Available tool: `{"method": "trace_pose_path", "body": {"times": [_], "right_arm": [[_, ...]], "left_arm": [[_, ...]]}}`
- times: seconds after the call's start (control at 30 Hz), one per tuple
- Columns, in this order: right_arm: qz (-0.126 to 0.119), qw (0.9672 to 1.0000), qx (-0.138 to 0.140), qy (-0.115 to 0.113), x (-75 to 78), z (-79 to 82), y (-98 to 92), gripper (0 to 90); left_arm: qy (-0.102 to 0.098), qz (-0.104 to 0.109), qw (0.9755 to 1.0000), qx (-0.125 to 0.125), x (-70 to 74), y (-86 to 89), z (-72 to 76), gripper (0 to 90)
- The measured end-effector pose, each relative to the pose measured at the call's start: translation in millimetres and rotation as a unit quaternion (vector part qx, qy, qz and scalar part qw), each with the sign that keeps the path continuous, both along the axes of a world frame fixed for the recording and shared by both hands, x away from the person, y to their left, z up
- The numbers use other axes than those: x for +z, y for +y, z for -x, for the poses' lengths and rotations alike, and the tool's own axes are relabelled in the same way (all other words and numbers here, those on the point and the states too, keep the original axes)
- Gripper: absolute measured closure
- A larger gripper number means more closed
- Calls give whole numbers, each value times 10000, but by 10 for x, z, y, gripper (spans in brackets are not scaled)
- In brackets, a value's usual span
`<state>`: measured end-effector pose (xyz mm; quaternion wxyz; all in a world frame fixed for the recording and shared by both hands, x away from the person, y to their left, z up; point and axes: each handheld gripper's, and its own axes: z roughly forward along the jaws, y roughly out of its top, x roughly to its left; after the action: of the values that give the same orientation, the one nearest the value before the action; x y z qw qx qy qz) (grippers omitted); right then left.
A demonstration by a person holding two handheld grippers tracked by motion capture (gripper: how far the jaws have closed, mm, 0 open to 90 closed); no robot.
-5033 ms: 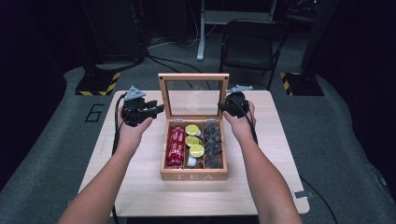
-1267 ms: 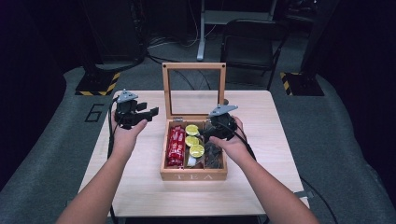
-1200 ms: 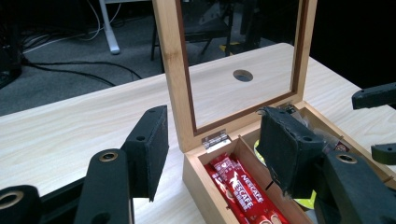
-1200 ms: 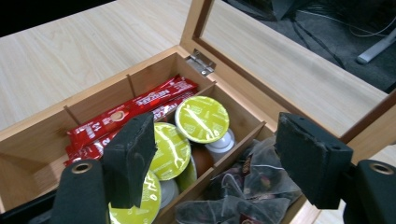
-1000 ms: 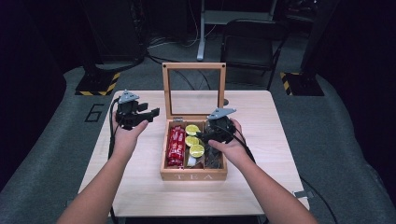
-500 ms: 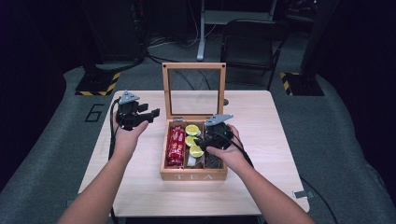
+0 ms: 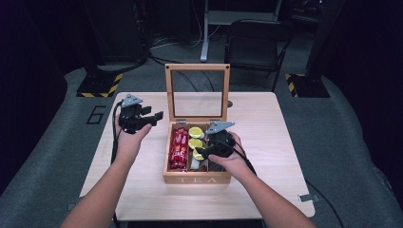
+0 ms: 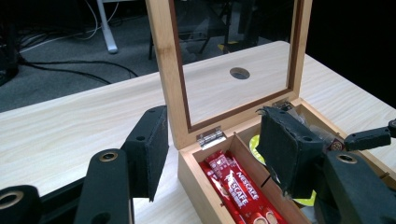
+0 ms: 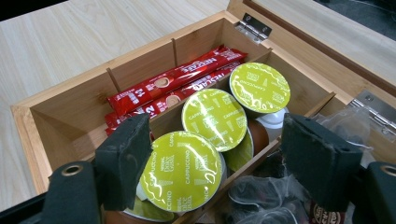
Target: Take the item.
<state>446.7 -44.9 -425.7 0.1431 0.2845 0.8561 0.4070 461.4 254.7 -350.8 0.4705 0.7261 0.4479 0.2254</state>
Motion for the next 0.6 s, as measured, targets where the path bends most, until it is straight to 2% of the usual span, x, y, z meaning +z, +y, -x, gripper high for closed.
{"method": "trace_pose_path", "body": {"times": [0.43, 0.6], "right_arm": [[49, 9998, 147, 155, -126, 45, 50, 265], [72, 9996, 236, 144, -157, 51, 74, 270]], "left_arm": [[7, -6, 10000, 4, -8, 9, 1, 426], [15, -27, 10000, 18, -18, 16, -3, 426]]}}
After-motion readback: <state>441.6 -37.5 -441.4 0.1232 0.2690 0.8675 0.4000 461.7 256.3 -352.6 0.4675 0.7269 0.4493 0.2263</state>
